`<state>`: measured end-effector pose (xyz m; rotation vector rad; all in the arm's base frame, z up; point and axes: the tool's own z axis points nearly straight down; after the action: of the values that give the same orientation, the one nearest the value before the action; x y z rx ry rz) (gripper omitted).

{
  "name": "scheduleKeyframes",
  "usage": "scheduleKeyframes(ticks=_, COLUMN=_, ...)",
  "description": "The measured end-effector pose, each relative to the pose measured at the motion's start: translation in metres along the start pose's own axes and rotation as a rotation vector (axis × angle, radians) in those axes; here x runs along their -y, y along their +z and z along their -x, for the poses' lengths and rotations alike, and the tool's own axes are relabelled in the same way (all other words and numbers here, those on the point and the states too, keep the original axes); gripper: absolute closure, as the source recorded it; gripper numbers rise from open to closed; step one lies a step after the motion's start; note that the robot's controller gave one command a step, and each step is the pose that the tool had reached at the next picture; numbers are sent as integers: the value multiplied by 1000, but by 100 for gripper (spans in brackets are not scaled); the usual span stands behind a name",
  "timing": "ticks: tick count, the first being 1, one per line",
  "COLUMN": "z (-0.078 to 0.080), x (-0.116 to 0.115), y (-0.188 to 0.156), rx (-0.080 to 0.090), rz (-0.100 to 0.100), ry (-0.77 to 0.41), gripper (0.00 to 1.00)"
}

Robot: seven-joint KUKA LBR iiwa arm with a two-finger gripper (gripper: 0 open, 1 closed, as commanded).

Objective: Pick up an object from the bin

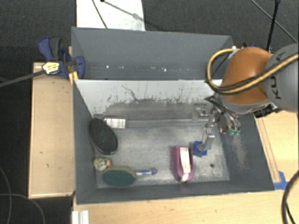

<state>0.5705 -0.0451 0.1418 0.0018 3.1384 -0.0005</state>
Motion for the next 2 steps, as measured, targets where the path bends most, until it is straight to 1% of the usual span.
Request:
scheduleKeyframes(ticks=1, z=-41, x=47, y=69, rx=-7, rz=1, ry=-207, gripper=0)
scheduleKeyframes(ticks=2, z=-38, x=15, y=71, rx=-4, rz=3, ry=-226, gripper=0)
